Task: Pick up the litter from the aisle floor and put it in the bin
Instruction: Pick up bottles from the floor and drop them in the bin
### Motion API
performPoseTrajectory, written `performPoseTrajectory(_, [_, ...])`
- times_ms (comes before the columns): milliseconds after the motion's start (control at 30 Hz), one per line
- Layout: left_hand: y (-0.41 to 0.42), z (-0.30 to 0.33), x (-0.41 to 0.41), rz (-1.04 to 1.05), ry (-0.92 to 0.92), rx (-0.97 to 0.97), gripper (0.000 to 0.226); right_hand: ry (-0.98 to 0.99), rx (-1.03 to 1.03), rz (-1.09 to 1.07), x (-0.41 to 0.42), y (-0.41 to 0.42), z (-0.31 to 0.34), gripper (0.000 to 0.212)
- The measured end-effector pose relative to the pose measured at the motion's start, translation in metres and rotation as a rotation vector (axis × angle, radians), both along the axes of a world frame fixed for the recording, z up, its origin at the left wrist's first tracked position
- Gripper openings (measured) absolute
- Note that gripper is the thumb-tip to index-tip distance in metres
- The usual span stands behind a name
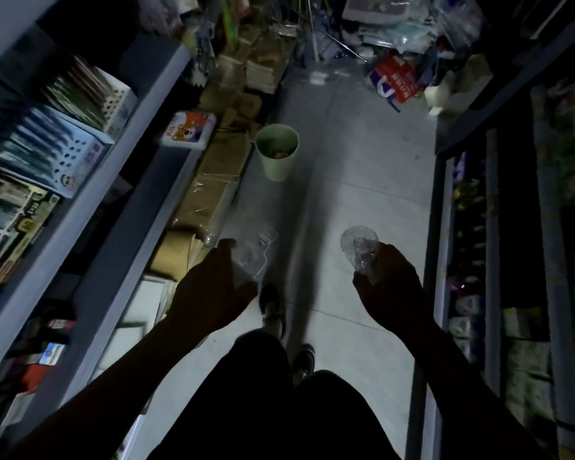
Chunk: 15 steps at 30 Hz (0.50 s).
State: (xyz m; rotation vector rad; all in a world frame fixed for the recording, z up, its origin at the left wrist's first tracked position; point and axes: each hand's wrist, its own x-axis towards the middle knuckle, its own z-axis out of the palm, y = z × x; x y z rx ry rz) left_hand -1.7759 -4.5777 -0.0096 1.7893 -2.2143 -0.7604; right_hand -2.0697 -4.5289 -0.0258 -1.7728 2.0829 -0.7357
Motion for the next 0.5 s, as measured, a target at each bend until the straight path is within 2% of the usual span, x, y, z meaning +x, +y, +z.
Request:
performPoseTrajectory(133, [-0.058, -0.010, -0.006, 0.044, 0.014, 0.008, 0.078, 0.002, 0.037, 0.026, -0.007, -0.065, -0.002, 0.050])
performPoseTrajectory(267, [-0.132, -0.020, -0.014, 0.035, 0.012, 0.008, 0.080, 0.053, 0.113, 0.059, -0.014, -0.126, -0.006, 0.039])
performPoseTrajectory(500, [-0.262, -0.018, -0.045, 0.027, 0.007, 0.078, 0.083, 0.035, 0.210, -0.007, -0.027, -0.210, -0.001, 0.044])
